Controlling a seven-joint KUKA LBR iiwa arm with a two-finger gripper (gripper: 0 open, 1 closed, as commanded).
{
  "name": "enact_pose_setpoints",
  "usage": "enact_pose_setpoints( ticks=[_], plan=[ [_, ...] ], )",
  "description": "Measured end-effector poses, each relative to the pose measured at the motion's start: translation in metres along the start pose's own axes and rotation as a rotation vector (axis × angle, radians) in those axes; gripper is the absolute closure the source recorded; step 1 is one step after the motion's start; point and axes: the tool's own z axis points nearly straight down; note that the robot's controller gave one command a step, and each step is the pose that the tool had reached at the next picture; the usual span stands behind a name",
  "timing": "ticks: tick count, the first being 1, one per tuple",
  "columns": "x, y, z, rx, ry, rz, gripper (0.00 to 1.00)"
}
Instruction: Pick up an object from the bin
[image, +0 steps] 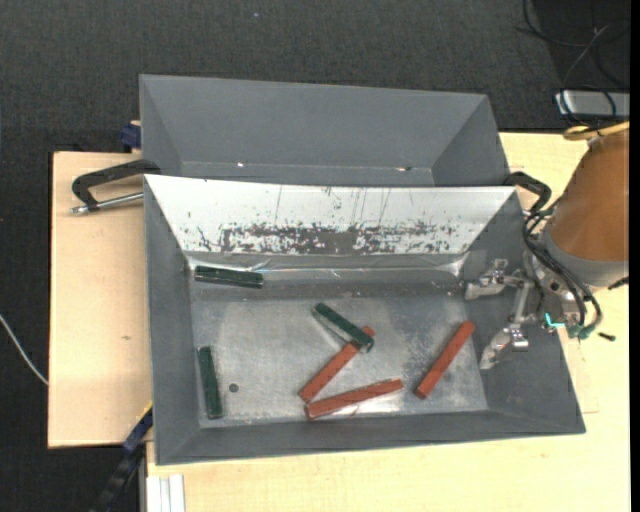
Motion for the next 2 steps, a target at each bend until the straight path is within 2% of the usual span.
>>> enact_pose_setpoints(
  ticks=[1, 2],
  plan=[
    [-0.002, 0.001, -0.005, 0.002, -0.009, -0.002, 0.0],
    [-0.008, -0.017, 0.096, 0.007, -0.014, -0.182, 1.0]
  ],
)
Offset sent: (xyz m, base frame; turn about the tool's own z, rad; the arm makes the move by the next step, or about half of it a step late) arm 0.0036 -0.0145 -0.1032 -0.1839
